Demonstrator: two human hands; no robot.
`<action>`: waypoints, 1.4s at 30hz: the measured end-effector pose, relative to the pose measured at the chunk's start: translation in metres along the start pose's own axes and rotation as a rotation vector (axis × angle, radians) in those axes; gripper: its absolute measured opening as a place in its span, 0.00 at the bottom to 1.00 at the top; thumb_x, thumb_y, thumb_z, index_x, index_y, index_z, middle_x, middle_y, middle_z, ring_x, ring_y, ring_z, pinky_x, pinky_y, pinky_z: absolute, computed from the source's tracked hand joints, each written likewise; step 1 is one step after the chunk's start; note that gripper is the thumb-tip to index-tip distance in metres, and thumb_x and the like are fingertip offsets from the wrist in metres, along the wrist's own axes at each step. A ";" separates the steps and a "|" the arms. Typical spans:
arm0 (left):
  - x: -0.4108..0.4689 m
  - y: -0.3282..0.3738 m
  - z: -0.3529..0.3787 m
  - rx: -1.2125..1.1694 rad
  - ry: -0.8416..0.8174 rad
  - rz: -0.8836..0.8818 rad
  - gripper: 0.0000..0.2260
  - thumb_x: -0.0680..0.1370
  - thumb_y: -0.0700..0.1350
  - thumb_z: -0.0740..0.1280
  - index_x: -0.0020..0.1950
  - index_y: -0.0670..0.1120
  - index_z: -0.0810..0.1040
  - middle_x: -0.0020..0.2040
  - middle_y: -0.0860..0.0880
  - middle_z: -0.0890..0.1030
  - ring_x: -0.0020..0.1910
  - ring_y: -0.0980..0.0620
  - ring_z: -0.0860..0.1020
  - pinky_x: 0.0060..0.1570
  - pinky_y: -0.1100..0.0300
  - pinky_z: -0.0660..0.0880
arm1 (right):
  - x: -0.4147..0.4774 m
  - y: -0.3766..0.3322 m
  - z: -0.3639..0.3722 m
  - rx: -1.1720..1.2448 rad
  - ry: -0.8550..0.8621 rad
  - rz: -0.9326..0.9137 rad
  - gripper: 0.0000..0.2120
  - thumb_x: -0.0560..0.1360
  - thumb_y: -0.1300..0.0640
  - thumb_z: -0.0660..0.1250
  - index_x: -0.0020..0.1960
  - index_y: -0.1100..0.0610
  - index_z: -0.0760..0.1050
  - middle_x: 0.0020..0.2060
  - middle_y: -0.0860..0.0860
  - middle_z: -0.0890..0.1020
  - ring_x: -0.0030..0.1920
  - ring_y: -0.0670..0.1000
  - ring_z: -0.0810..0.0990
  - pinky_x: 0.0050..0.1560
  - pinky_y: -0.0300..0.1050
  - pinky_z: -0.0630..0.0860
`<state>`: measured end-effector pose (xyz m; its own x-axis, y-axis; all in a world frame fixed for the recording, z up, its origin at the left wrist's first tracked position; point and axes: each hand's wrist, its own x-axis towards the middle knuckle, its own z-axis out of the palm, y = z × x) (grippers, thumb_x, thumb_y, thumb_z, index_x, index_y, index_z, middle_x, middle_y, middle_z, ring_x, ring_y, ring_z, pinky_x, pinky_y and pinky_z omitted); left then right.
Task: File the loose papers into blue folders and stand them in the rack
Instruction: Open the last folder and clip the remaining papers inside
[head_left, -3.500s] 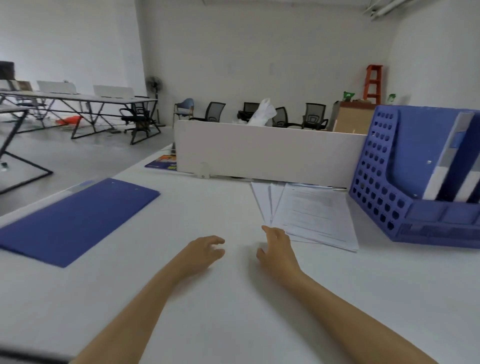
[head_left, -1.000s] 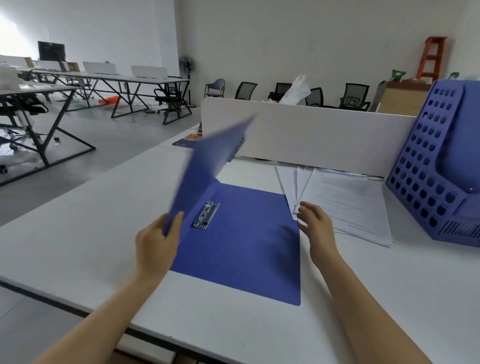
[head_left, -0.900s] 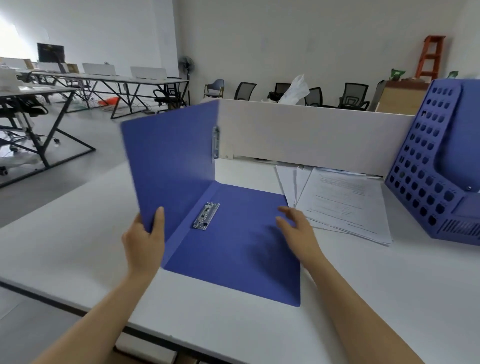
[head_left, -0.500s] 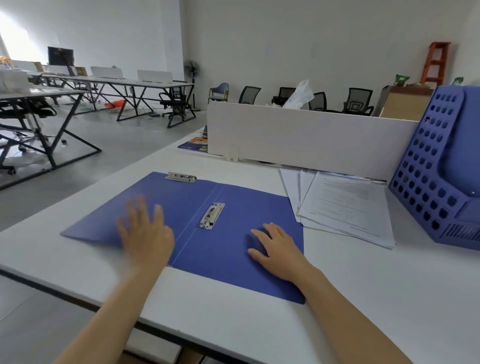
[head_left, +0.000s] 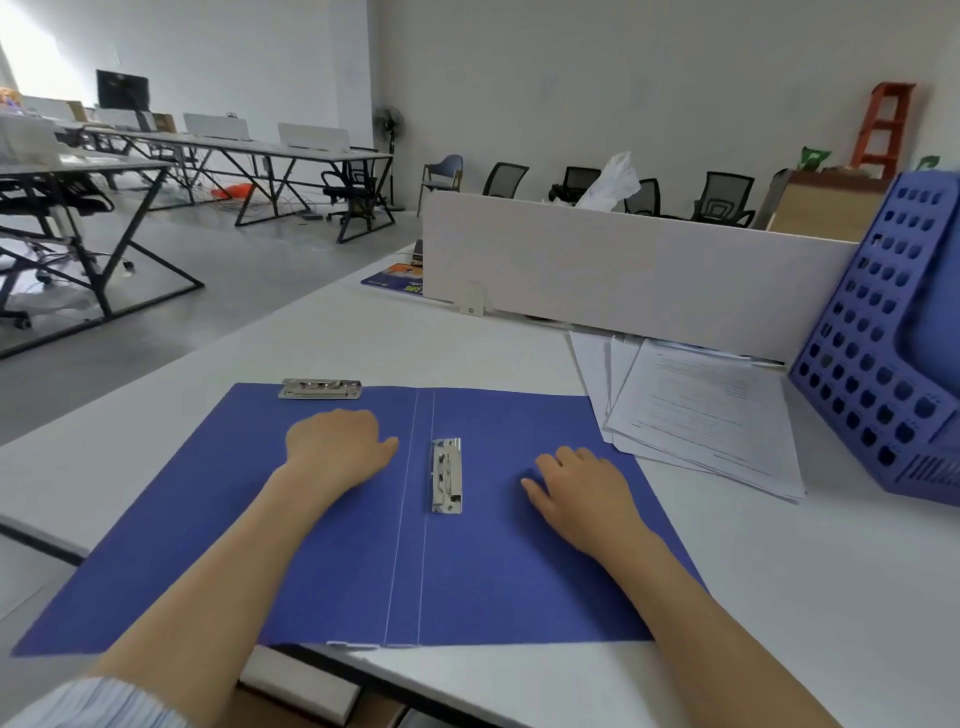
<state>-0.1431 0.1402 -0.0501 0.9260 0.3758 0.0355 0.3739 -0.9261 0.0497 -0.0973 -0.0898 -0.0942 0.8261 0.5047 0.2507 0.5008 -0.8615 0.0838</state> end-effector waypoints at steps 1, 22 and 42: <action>0.008 0.006 0.001 -0.002 -0.003 0.018 0.16 0.80 0.54 0.53 0.51 0.45 0.75 0.52 0.46 0.77 0.54 0.46 0.74 0.47 0.56 0.69 | 0.000 -0.006 0.003 -0.043 0.070 -0.036 0.17 0.78 0.47 0.54 0.53 0.56 0.76 0.44 0.51 0.79 0.45 0.52 0.78 0.39 0.42 0.68; 0.044 0.015 0.055 -0.209 -0.080 0.192 0.22 0.81 0.55 0.51 0.75 0.53 0.57 0.77 0.47 0.53 0.76 0.45 0.48 0.74 0.47 0.48 | -0.001 -0.057 0.014 -0.017 0.438 -0.507 0.20 0.78 0.56 0.51 0.43 0.54 0.81 0.31 0.51 0.76 0.34 0.54 0.77 0.30 0.42 0.71; 0.043 0.016 0.049 -0.562 0.063 0.123 0.16 0.79 0.43 0.55 0.65 0.44 0.73 0.64 0.46 0.76 0.68 0.47 0.67 0.67 0.54 0.61 | 0.090 -0.053 0.011 0.140 -0.213 0.017 0.22 0.79 0.61 0.52 0.72 0.48 0.62 0.70 0.58 0.62 0.71 0.57 0.58 0.66 0.51 0.61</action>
<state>-0.0948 0.1399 -0.0966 0.9498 0.2833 0.1327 0.1628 -0.8098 0.5637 -0.0468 0.0013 -0.0866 0.8633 0.5031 0.0405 0.5047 -0.8614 -0.0567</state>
